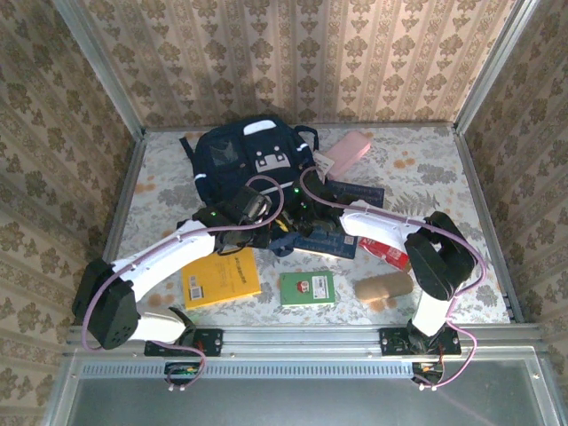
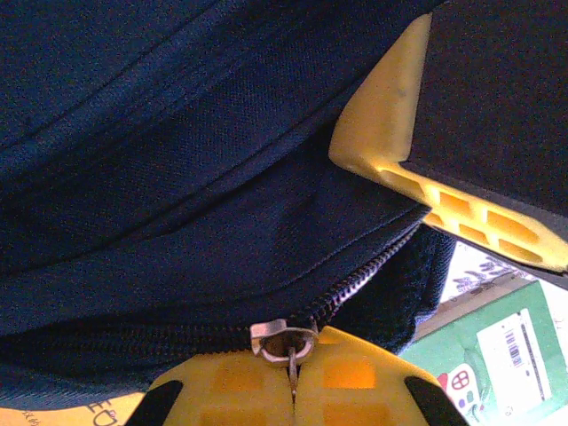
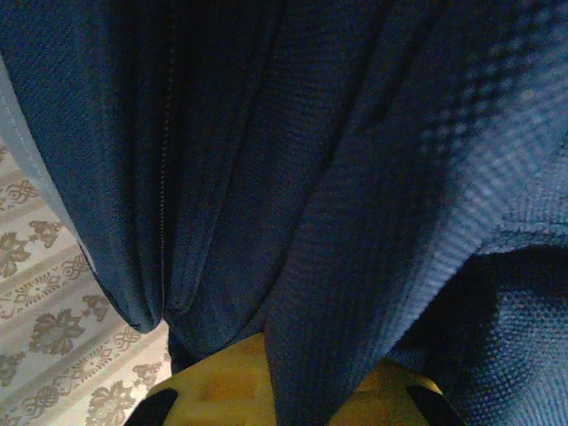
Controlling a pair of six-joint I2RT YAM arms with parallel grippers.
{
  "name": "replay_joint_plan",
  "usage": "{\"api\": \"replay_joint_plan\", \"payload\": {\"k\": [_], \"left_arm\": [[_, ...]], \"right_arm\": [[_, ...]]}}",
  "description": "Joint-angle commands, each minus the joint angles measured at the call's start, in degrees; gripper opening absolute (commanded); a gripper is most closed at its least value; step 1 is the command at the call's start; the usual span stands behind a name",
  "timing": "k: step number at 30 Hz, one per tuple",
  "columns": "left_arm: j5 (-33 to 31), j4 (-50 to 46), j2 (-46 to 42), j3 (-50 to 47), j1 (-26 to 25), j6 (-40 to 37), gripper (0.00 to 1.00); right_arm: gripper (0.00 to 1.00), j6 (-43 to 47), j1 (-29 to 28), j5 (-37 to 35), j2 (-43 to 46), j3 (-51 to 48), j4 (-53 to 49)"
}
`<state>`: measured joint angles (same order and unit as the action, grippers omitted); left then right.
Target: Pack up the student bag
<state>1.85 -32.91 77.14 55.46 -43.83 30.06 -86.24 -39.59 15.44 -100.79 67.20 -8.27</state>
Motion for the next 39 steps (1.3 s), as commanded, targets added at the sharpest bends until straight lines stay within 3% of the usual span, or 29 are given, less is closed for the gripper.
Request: {"api": "replay_joint_plan", "payload": {"k": [1, 11, 17, 28, 39], "left_arm": [[-1.1, 0.4, -1.9, 0.7, -0.3, -2.0, 0.0], [-0.1, -3.1, -3.5, -0.2, 2.0, -2.0, 0.0], [5.9, -3.5, -2.8, 2.2, 3.9, 1.1, 0.0], [19.6, -7.1, 1.8, 9.0, 9.0, 3.4, 0.0], [25.2, -7.3, 2.4, 7.6, 13.4, 4.0, 0.0]], "right_arm": [[0.0, 1.6, 2.2, -4.4, 0.6, 0.4, 0.5], [0.0, 8.1, 4.5, -5.0, 1.7, 2.2, -3.3], [0.0, 19.2, 2.3, -7.8, -0.7, 10.0, -11.6], [0.0, 30.5, 1.0, -8.6, -3.4, 13.8, -15.4], [0.0, 41.4, 0.6, -6.9, -3.7, 15.8, -17.5]]}}
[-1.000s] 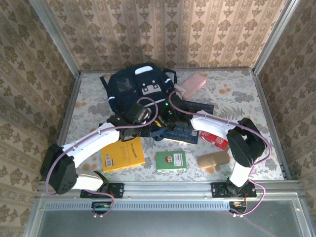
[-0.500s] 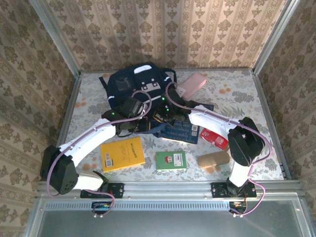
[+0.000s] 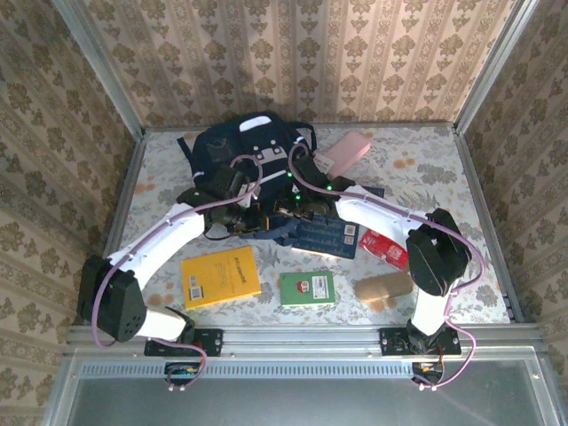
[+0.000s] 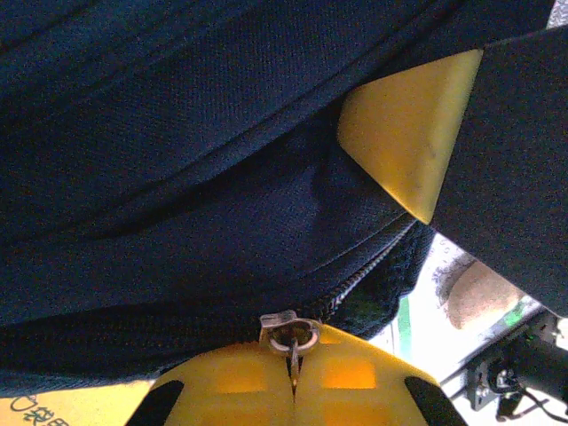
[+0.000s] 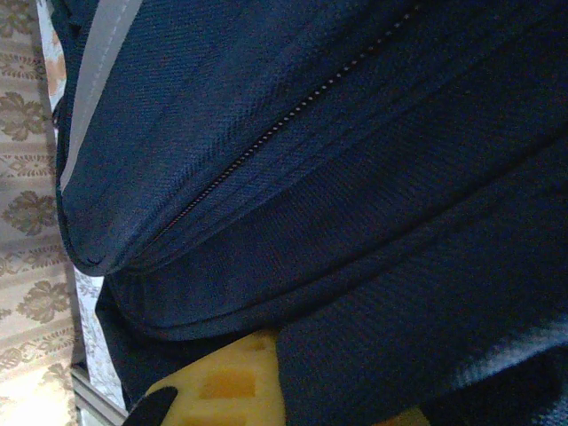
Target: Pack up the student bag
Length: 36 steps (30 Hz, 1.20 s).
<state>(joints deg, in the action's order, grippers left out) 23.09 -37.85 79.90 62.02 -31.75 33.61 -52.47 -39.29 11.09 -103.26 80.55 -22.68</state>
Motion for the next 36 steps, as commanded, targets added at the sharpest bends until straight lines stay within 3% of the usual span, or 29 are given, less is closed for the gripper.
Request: {"api": "replay_joint_plan", "payload": {"k": [1, 7, 14, 33, 36], "left_arm": [[4.7, -2.7, 0.1, 1.2, 1.6, 0.3, 0.0], [5.8, -4.4, 0.8, 1.8, 2.4, -0.8, 0.0], [3.8, -8.6, 0.0, 2.4, 2.7, -4.3, 0.0], [-3.6, -10.7, -1.8, -0.8, 5.2, -8.0, 0.0], [-4.9, -9.7, -1.8, -1.4, 7.6, -7.8, 0.0]], "right_arm": [[0.0, 8.9, 0.3, -2.8, -1.4, 3.0, -3.8], [0.0, 15.1, 0.3, -7.0, -1.7, 5.5, -7.8], [0.0, 16.3, 2.2, -7.1, -0.6, 4.3, -9.0], [0.0, 14.4, 7.4, 1.0, 2.7, 2.4, -5.6], [0.0, 14.4, 8.1, 2.8, 3.3, 1.9, -4.8]]}}
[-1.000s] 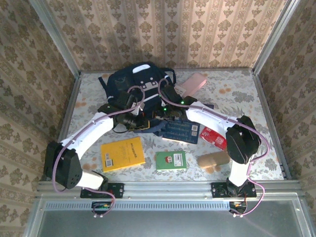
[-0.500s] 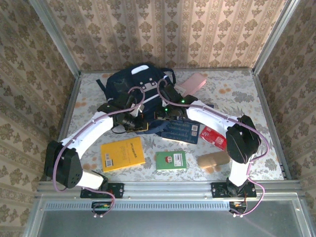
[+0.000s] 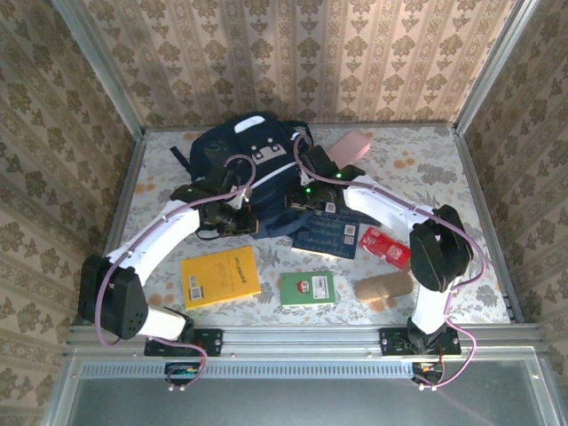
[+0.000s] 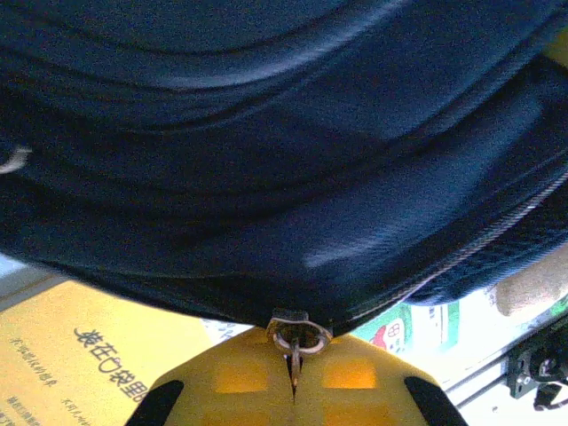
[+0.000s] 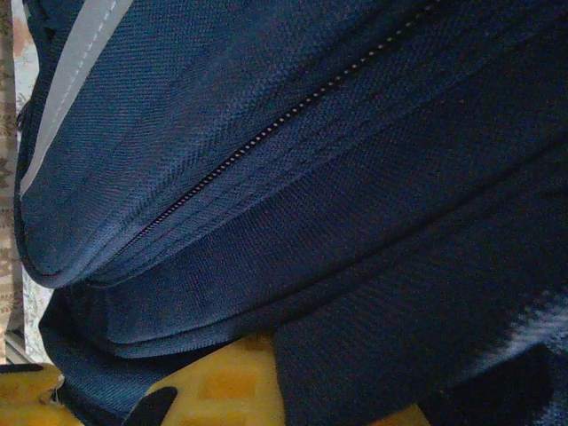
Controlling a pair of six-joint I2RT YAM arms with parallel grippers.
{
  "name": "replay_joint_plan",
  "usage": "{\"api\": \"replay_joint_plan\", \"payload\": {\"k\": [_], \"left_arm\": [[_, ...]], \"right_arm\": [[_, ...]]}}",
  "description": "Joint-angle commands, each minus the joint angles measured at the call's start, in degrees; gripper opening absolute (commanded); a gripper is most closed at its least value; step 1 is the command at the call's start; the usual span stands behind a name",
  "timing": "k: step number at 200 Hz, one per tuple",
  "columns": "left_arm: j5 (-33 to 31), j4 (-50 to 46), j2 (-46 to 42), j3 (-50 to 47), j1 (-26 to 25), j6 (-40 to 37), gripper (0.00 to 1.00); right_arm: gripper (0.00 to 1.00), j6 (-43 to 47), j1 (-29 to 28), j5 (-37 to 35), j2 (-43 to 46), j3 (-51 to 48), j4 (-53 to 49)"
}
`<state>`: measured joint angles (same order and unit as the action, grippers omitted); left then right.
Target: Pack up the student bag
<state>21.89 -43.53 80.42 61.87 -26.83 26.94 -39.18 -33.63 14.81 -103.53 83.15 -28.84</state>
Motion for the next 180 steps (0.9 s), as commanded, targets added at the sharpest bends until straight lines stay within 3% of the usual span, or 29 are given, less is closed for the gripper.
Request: {"api": "replay_joint_plan", "payload": {"k": [1, 60, 93, 113, 132, 157, 180], "left_arm": [[-4.1, -3.6, -2.3, -1.4, 3.1, -1.0, 0.0], [-6.8, 0.4, -0.5, -2.6, 6.3, -0.5, 0.0], [-4.9, 2.0, 1.2, -1.4, 6.5, 0.0, 0.0], [-3.6, 3.5, -0.3, -1.3, 5.3, 0.1, 0.0], [-3.5, 4.9, -2.2, -1.2, 3.5, 0.5, 0.0], [-3.0, 6.9, -2.4, -1.2, -0.7, 2.3, 0.0], [-4.5, 7.8, -1.2, -0.3, -5.1, 2.9, 0.0]], "right_arm": [[0.0, 1.1, 2.6, -0.5, 3.7, -0.7, 1.4], [0.0, 2.0, 3.3, 2.9, 4.6, -0.8, 1.5], [0.0, 2.4, 3.5, 3.9, 4.4, -0.6, 1.4], [0.34, 1.1, 3.8, 1.6, 4.4, -0.6, -0.2], [0.49, -3.3, 5.1, -2.5, 5.5, -1.1, -3.1], [0.52, -8.0, 5.7, -12.0, 9.5, -2.6, -8.2], [0.53, -11.5, 5.7, -11.8, 13.5, -4.1, -10.4]]}}
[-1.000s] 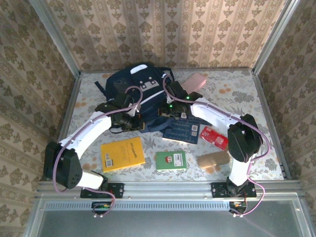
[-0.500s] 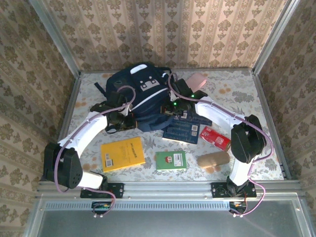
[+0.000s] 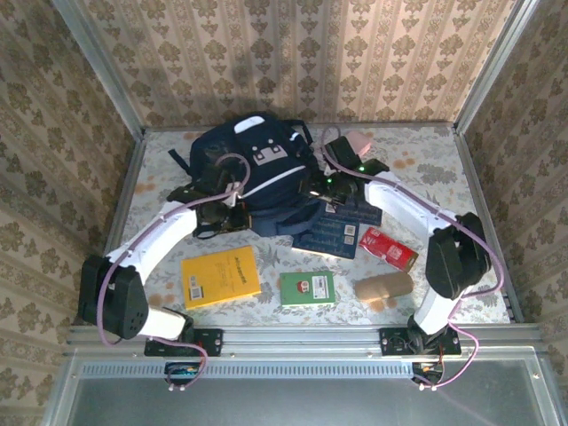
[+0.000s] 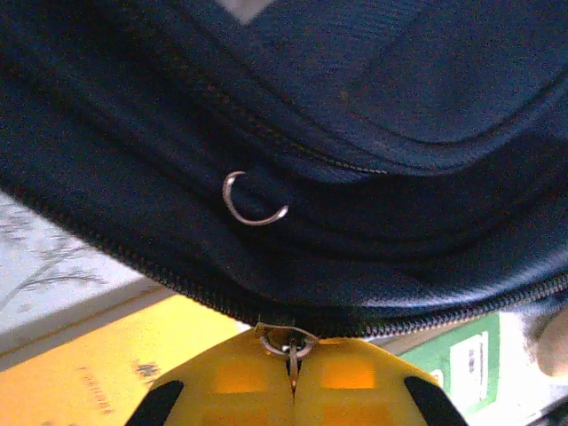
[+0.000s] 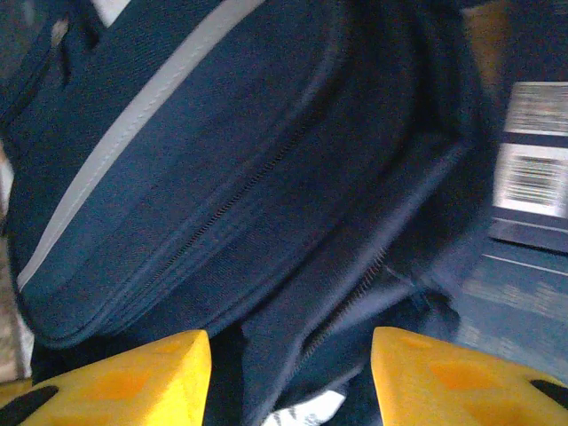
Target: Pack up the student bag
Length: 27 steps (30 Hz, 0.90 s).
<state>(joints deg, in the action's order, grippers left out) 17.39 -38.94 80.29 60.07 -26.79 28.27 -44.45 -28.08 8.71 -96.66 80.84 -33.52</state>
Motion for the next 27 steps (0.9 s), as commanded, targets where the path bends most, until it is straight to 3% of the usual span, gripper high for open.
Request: {"api": "replay_joint_plan", "payload": {"k": [1, 3, 5, 14, 19, 24, 27], "left_arm": [[-0.1, 3.2, -1.0, 1.5, -5.3, 1.6, 0.0], [-0.7, 3.7, -0.2, 2.2, -7.1, 2.0, 0.0], [-1.0, 4.2, 0.7, 2.9, -8.6, 2.5, 0.0], [-2.2, 4.6, 2.1, 4.9, -11.5, 2.9, 0.0], [-2.5, 4.8, 2.0, 4.7, -12.4, 3.4, 0.0], [-3.0, 4.9, 1.7, 4.4, -13.1, 3.5, 0.0], [-3.1, 5.1, 1.5, 4.4, -13.3, 3.3, 0.0]], "right_arm": [[0.53, -6.2, 0.1, -5.7, 6.7, -1.8, -5.7], [0.54, -9.8, 0.0, -2.2, 9.2, -4.2, -4.1], [0.63, -14.7, -0.1, 1.8, 11.4, -6.8, -1.1], [0.62, -32.8, -4.0, 10.1, 11.3, -14.3, 11.2], [0.62, -36.2, -5.1, 11.6, 6.5, -13.5, 17.6], [0.61, -36.2, -5.4, 11.2, 1.8, -10.5, 17.1], [0.52, -36.4, -5.7, 8.6, 0.6, -10.6, 15.4]]}}
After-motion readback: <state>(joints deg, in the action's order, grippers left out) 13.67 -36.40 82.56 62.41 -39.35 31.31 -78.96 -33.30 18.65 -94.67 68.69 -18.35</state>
